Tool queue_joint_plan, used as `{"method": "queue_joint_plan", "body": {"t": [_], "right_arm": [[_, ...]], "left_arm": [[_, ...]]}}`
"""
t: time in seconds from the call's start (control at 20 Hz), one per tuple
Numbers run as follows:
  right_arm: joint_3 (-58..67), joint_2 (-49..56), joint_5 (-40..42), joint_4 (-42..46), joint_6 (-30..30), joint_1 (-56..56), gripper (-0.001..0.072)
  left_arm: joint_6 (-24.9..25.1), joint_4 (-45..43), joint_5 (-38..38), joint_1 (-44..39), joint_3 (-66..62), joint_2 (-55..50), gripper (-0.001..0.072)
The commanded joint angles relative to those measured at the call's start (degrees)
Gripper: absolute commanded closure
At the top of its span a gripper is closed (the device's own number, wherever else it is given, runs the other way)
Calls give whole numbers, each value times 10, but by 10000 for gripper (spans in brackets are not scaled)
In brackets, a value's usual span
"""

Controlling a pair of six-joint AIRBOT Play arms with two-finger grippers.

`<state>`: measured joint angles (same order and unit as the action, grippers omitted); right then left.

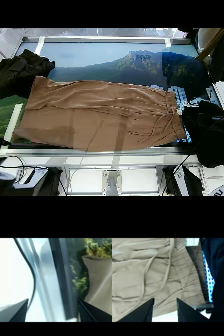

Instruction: Fold the clothes and pants, and hang the long-sleeved shirts on hangers.

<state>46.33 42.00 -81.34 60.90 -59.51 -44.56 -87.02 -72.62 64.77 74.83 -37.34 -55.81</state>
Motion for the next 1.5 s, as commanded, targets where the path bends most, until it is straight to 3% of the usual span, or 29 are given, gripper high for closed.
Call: {"method": "queue_joint_plan", "body": {"t": [0.0, 0.05, 0.15, 0.35, 0.45, 0.6, 0.65, 0.75, 0.8, 1.0, 1.15, 1.2, 1.25, 1.45], "right_arm": [[-5, -23, -2, -23, 0, -8, 368], [-5, -23, 0, -30, 0, -8, 369], [-5, -23, -1, -41, 0, -8, 369], [-5, -23, -1, -44, -15, -8, 369], [-5, -23, -1, -44, -15, -8, 370], [-5, -23, -1, -44, -23, -8, 370], [-5, -23, -1, -44, -24, -8, 369], [-4, -23, -1, -43, -24, -8, 369], [1, -23, -2, -35, -24, -8, 369], [32, -23, -4, 8, -45, -19, 367], [-27, 0, -27, 8, -73, -74, 361], [-55, 13, -30, 6, -75, -89, 347], [-83, 28, -35, 7, -75, -102, 242], [-165, 76, -20, 43, -90, -114, 224]], "left_arm": [[145, 238, -51, 94, 63, -4, 3], [176, 286, -56, 94, 65, -19, 4], [188, 329, -57, 78, 65, -53, 4], [189, 329, -76, 33, 65, -114, 11], [189, 329, -88, 12, 65, -133, 118], [189, 329, -118, -19, 65, -144, 128], [189, 329, -133, -29, 64, -144, 222], [189, 329, -156, -44, 64, -144, 606], [190, 329, -161, -47, 62, -144, 696], [242, 328, -119, -47, 32, -139, 697], [252, 328, -104, -47, 17, -124, 697], [254, 324, -101, -47, 17, -120, 697], [261, 320, -95, -47, 17, -117, 697], [264, 319, -85, -47, 17, -116, 697]]}}
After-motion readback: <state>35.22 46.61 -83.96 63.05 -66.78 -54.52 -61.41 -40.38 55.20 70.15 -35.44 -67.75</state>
